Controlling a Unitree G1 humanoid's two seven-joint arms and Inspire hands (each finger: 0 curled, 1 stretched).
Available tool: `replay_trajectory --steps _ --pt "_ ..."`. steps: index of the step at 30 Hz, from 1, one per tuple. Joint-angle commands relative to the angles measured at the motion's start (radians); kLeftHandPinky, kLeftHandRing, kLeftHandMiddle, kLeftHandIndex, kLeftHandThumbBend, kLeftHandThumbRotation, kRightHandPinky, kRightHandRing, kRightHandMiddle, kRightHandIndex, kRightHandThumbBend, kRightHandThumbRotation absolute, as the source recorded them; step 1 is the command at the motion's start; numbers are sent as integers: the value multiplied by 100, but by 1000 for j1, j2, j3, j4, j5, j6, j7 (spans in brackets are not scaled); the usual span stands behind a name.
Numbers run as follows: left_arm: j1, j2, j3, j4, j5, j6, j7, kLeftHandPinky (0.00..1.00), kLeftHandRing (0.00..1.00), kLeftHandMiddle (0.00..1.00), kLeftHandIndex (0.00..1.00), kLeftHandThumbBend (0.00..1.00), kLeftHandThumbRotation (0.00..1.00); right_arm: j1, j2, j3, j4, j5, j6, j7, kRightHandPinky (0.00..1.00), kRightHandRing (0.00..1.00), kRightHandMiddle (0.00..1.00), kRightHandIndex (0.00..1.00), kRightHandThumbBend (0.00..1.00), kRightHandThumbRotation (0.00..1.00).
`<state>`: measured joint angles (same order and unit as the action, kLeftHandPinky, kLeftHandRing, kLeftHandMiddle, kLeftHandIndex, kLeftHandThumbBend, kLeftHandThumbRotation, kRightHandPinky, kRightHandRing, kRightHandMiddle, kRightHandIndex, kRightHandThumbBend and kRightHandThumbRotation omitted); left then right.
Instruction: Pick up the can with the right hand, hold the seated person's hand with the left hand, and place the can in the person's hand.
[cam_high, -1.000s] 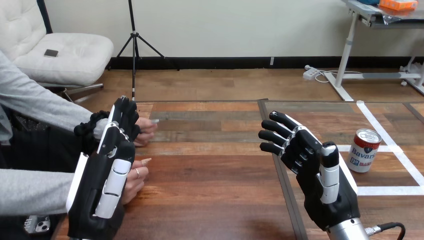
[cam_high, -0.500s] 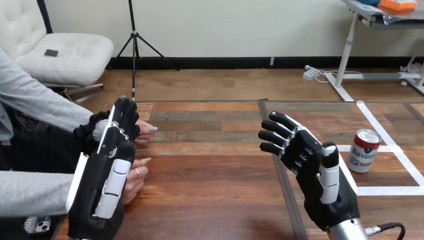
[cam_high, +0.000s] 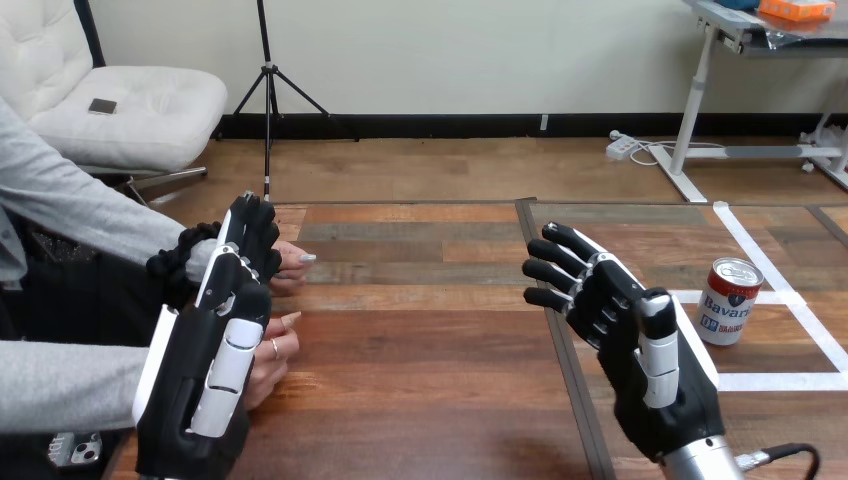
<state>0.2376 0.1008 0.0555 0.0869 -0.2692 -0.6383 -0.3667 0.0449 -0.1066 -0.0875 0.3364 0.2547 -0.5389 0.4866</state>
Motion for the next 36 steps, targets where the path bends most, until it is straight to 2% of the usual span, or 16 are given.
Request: replay_trajectory --steps 1,9,15,24,27,30,36 --pt "-33 -4 7 -25 -13 -4 1 100 100 100 100 62 86 -77 -57 -38 -29 -12 -24 -14 78 86 87 88 100 94" --pt "-32 -4 8 -27 -11 3 6 100 100 100 100 64 86 -109 -82 -65 -7 2 -32 -25 77 85 86 88 100 91" --pt "-39 -4 9 -12 -12 -6 3 100 100 100 100 64 86 -136 -106 -88 8 11 -16 -29 76 84 86 88 100 92" --pt "-38 -2 9 -21 6 -5 13 100 100 100 100 70 86 -185 -139 -122 60 1 -38 -45 74 83 85 87 100 93" --pt "-41 -2 9 -16 7 -9 12 100 100 100 100 70 86 -201 -146 -134 77 -4 -46 -59 74 83 85 87 100 93" --pt "-39 -4 7 -20 -1 -2 12 100 100 100 100 70 86 -215 -157 -146 99 -34 -62 -94 74 83 84 86 100 94" --pt "-40 -6 5 -21 -6 -1 11 100 100 100 100 68 86 -252 -174 -168 160 -38 -89 -118 73 82 84 85 100 94"
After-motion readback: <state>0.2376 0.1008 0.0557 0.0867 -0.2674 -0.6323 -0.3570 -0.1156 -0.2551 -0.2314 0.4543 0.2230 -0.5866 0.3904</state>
